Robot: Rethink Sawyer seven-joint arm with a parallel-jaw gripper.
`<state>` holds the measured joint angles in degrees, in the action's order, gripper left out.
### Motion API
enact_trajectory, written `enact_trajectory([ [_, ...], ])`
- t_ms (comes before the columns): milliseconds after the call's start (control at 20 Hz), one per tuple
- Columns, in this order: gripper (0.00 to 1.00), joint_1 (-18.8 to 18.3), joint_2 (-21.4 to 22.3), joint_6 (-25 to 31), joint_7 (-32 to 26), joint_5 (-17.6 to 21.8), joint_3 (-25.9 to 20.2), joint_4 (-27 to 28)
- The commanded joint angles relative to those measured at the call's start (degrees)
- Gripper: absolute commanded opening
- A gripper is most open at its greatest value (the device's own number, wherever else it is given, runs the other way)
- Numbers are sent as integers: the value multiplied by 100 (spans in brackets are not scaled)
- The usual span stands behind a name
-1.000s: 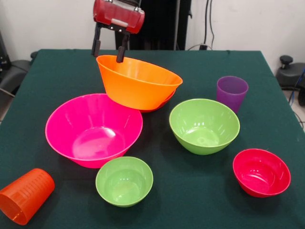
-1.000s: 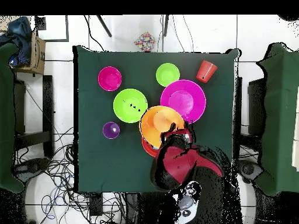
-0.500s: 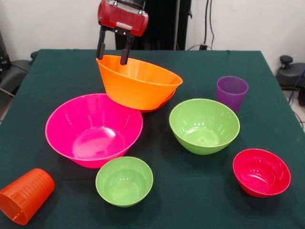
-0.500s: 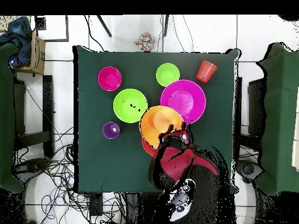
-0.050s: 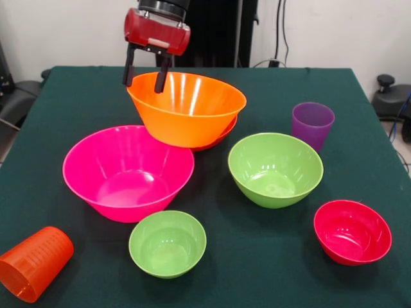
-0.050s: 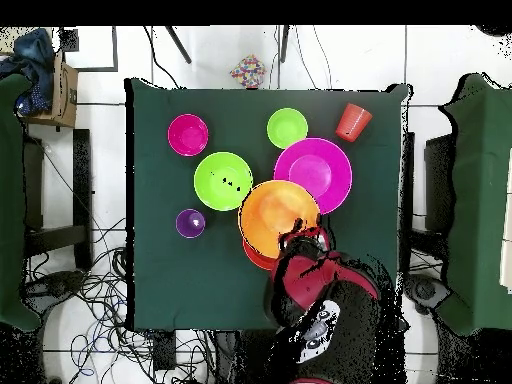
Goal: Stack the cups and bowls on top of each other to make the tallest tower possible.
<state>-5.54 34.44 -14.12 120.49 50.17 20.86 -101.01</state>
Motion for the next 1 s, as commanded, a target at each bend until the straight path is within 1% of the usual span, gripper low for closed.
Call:
enact_trajectory([
  [50, 100, 47, -459, -208, 122, -10, -268, 323],
  [200, 100, 37, -427, -136, 142, 22, -314, 331],
  [350, 100, 55, -483, -220, 110, 7, -259, 343],
  [400, 100, 119, -602, -330, 79, -103, -144, 379],
  [550, 100, 409, -1095, -679, -5, -649, 288, 562],
  [850, 100, 786, -1858, -1261, -195, -1502, 869, 760],
  [1000, 100, 905, -2020, -1345, -186, -1696, 987, 792],
])
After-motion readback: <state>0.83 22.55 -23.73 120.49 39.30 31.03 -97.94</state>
